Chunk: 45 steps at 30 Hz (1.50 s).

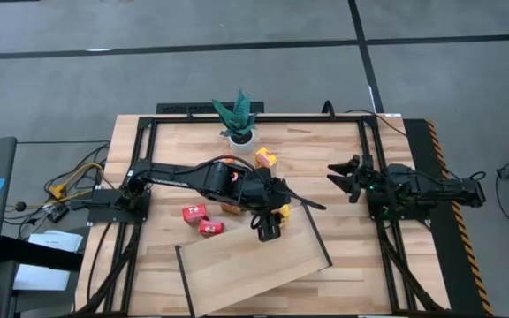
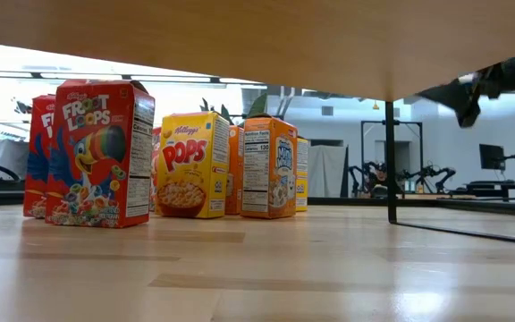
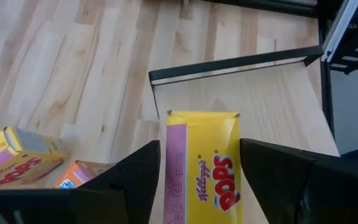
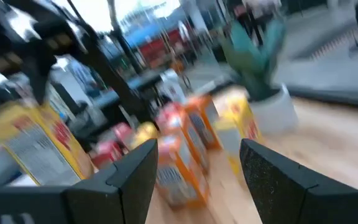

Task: Stack cereal on shelf
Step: Put the bottom left yellow cereal box on the shelf

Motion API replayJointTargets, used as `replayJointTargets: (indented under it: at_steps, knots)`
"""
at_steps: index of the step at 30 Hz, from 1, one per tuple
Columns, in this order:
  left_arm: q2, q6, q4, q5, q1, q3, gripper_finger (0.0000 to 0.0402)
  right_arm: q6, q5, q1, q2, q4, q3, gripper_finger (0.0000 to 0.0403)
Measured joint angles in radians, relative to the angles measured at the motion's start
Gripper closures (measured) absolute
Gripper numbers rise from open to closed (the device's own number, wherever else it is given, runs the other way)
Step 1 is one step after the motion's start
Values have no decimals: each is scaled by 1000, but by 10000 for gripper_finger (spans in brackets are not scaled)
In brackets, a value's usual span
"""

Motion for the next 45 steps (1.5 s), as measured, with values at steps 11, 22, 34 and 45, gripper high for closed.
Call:
replayJointTargets:
  at_steps: [11,22,34,45]
  knots:
    - [0,11,52,94,0,18,193,-131,-42,0,22,93,117,132]
    - [-14,-1,108,92,9,21,193,-243,-128,1,230,19,338,54]
    - [-146,-42,44,72,4,20,193,-491,-120,198,707,-24,651,52]
    - [-310,-31,-91,-119,-66,21,193,-431,89,403,1012,-194,975,53]
